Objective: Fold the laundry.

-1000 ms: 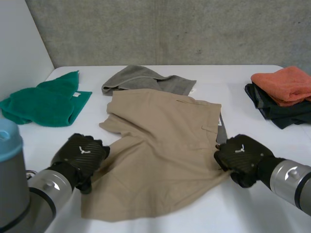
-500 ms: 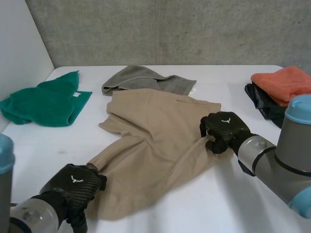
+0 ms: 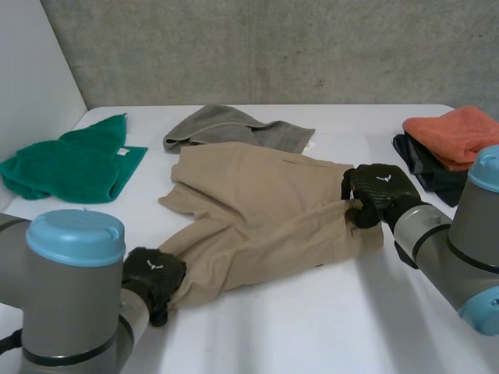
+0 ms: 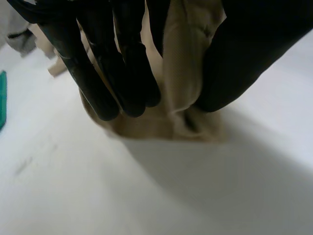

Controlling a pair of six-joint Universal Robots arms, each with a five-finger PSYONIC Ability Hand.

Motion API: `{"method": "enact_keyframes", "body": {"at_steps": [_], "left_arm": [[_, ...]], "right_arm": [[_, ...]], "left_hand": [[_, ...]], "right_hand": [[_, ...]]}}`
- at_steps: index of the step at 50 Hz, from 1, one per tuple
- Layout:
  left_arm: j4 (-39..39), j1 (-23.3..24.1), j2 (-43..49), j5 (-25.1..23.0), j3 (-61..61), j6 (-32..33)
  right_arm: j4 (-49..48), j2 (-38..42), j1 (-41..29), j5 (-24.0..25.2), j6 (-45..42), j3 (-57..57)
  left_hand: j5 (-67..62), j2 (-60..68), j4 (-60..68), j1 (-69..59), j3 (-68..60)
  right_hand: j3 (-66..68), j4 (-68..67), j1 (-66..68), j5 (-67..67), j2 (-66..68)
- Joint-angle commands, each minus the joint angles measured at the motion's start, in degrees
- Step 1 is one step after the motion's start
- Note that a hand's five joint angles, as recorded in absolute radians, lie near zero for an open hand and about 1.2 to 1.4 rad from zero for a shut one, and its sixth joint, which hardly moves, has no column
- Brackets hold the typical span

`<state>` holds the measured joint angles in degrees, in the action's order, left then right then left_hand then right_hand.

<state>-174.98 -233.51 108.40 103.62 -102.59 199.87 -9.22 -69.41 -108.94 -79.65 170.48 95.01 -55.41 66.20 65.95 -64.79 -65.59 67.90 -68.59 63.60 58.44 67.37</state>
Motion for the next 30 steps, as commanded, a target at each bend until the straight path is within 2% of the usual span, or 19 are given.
{"method": "enact_keyframes", "body": {"at_steps": [1,4,8,9,12,13,16,20,23,30], "left_arm": [[-6.95,0.16,-1.42,0.88,-0.24,0.87],[-6.25,-0.19,-3.80,0.62,-0.68,1.22],[-2.22,-0.90,-7.49,-1.84,-1.64,2.27],[0.75,-0.90,-8.54,-3.85,-2.08,3.41],[5.69,-0.99,-10.04,-7.63,-2.70,5.52],[9.01,-1.07,-10.66,-10.17,-3.05,6.92],[14.20,-1.60,-11.45,-14.13,-3.14,8.68],[18.17,-2.04,-11.72,-15.82,-2.00,9.48],[17.83,-1.95,-11.45,-15.29,-0.42,9.48],[8.63,-3.80,-5.15,-12.40,10.81,9.57]], "right_arm": [[4.10,-3.35,0.39,1.60,-7.06,1.58],[7.54,-5.82,1.54,3.62,-13.57,3.25],[17.54,-9.69,4.78,9.07,-30.25,6.94],[25.14,-11.09,6.71,10.47,-39.08,9.30],[36.51,-12.85,10.14,10.83,-51.86,12.82],[42.38,-13.81,12.50,11.27,-58.78,14.84],[46.22,-14.79,14.81,12.93,-66.57,16.08],[40.54,-14.79,13.50,16.71,-57.75,14.34],[36.65,-13.92,13.32,16.63,-52.89,12.93],[24.61,-8.03,10.86,14.71,-40.24,5.90]], "left_hand": [[-14.59,13.80,14.05,-15.21,-14.41],[-14.59,13.80,14.05,-15.21,-14.41],[-14.59,13.80,14.05,-15.21,-14.41],[-14.59,13.80,14.05,-15.21,-14.41],[-14.59,13.80,14.05,-15.21,-14.41],[-14.59,13.80,14.05,-15.21,-14.41],[-14.59,13.80,14.05,-15.21,-14.41],[-14.59,13.80,14.05,-15.21,-14.41],[-14.59,13.80,14.05,-15.21,-14.41],[-14.59,13.80,14.05,-15.21,-14.41]], "right_hand": [[12.10,-11.41,16.40,11.56,12.63],[12.10,-11.41,16.40,11.56,12.63],[12.10,-11.41,16.40,11.56,12.63],[12.10,-11.41,16.40,11.56,12.63],[12.10,-11.41,16.40,11.56,12.63],[12.10,-11.41,16.40,11.56,12.63],[12.10,-11.41,16.40,11.56,12.63],[12.10,-11.41,16.40,11.56,12.63],[12.10,-11.41,16.40,11.56,12.63],[12.10,-11.41,16.40,11.56,12.63]]}}
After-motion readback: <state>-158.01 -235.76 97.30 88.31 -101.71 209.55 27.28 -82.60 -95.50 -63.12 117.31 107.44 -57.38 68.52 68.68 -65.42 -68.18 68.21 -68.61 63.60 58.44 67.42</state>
